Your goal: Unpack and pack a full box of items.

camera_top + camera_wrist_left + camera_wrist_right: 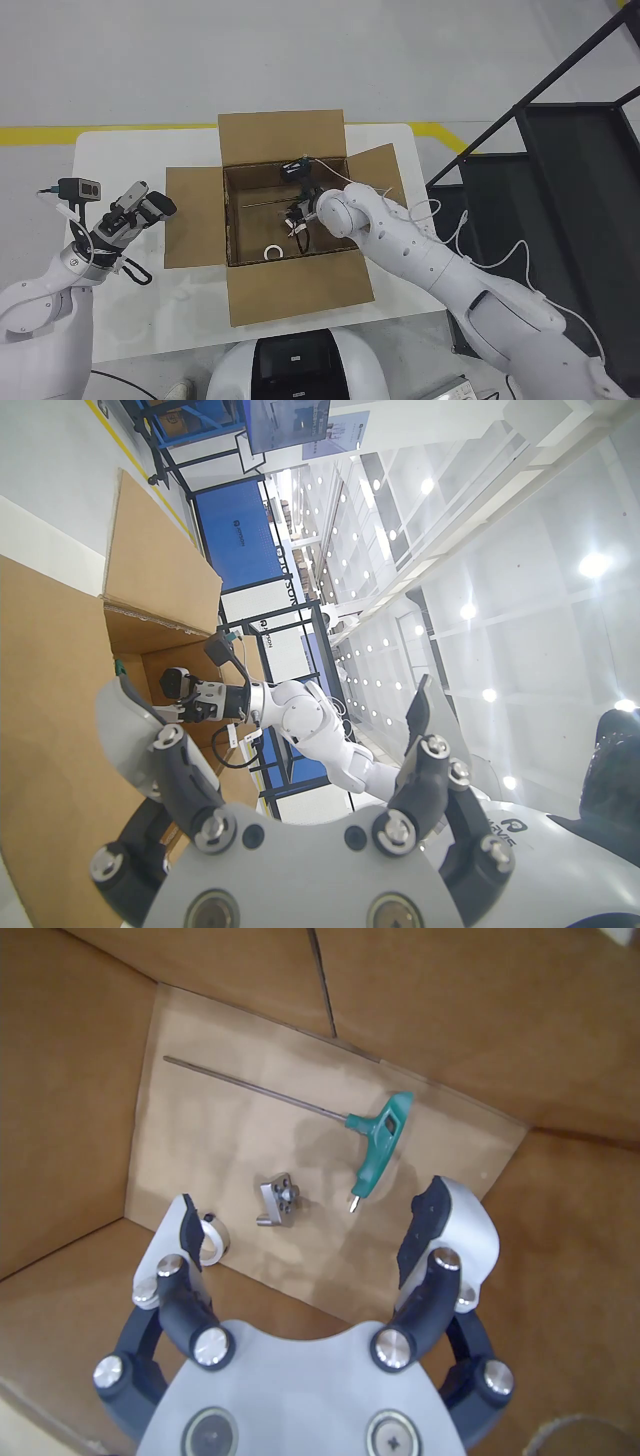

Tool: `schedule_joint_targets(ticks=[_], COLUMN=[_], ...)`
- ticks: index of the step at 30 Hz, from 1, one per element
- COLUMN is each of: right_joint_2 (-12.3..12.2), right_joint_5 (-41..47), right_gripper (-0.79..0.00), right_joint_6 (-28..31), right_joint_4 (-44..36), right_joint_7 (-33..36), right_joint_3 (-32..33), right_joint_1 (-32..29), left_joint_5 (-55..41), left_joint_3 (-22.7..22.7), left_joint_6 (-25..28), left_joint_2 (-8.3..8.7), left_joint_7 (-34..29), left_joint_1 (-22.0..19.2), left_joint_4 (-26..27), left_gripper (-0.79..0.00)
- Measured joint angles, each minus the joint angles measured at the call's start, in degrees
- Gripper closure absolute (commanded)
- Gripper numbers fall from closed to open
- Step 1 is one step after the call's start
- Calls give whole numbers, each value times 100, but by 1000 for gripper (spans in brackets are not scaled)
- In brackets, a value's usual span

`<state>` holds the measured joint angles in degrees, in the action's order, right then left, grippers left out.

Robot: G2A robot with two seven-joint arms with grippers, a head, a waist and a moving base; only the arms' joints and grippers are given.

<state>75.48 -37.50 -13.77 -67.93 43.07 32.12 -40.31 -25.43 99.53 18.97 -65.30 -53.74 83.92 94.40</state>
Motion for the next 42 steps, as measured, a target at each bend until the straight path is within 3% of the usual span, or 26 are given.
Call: schedule_joint_targets(ticks=[1,6,9,14,18,26,32,34,36,42], right_joint_2=[32,183,262,395,477,633,727,749,774,821], right_joint_5=[-12,-135,-151,-214,-217,-264,-315,-332,-357,-413], right_gripper=[-449,-529,-517,-425,-480,-437,-299,-209,0,0], right_joint_6=[7,-12,-17,-81,-139,-248,-207,-183,-161,-138], right_joint_4=[70,440,667,964,1160,1456,1596,1631,1673,1640], right_joint_7=[-43,-222,-330,-450,-527,-533,-522,-524,-532,-564], right_joint_3=[-26,-129,-138,-162,-129,-99,-80,-66,-50,30], right_joint_1=[11,71,105,160,190,220,212,210,206,159], left_joint_5=[0,0,0,0,0,0,0,0,0,0], left_joint_3=[0,0,0,0,0,0,0,0,0,0], left_joint_6=[0,0,0,0,0,0,0,0,0,0], left_joint_2=[0,0,0,0,0,0,0,0,0,0], left_joint_7=[0,0,0,0,0,0,0,0,0,0], left_joint_1=[0,0,0,0,0,0,0,0,0,0], left_joint_4=[0,0,0,0,0,0,0,0,0,0], left_gripper=[-785,-785,-785,-785,-785,-785,-785,-785,-785,-785])
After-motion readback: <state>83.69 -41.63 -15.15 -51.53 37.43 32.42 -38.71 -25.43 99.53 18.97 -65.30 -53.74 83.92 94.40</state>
